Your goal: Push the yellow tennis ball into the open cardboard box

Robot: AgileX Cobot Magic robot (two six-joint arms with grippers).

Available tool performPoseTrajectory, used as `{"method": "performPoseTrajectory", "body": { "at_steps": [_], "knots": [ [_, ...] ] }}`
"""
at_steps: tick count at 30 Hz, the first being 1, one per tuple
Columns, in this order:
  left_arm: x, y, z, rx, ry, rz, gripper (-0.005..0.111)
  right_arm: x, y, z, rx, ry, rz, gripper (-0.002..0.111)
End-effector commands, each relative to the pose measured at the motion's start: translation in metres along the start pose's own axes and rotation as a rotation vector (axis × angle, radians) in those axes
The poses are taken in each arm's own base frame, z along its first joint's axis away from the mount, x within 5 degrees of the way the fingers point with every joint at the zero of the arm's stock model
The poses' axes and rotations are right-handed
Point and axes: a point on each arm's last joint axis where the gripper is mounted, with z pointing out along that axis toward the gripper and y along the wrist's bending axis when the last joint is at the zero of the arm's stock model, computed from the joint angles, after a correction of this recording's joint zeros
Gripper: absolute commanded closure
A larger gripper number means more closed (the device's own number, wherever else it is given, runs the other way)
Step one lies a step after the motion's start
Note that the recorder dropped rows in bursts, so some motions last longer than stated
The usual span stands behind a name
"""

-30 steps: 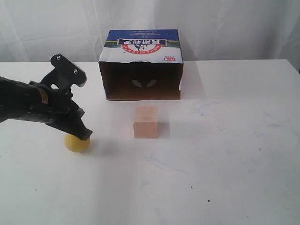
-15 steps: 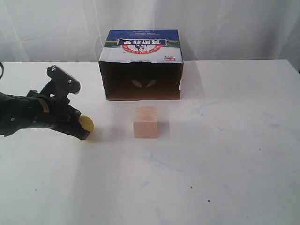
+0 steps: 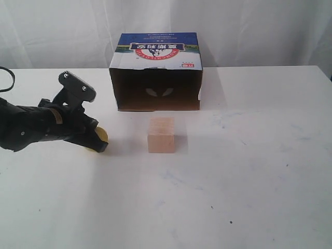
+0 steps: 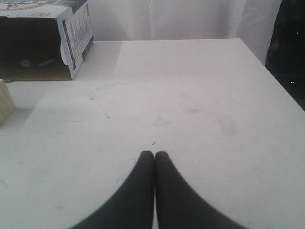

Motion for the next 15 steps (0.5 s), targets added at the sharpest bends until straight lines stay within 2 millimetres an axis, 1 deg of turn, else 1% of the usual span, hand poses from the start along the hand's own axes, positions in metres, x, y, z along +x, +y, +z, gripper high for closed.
{"method": "performPoseTrajectory", "body": {
  "at_steps": [1, 7, 15],
  "knots": [
    [0.009, -0.013, 0.005, 0.04, 0.08, -0.002, 0.107, -0.001, 0.0, 0.0, -0.001, -0.012, 0.0, 0.108],
    [0.0, -0.011, 0.013, 0.035, 0.053, -0.02, 0.107, -0.001, 0.0, 0.0, -0.001, -0.012, 0.0, 0.108],
    [-0.018, -0.006, 0.014, 0.023, -0.011, -0.029, 0.107, -0.001, 0.0, 0.0, -0.001, -0.012, 0.0, 0.108]
  ]
}}
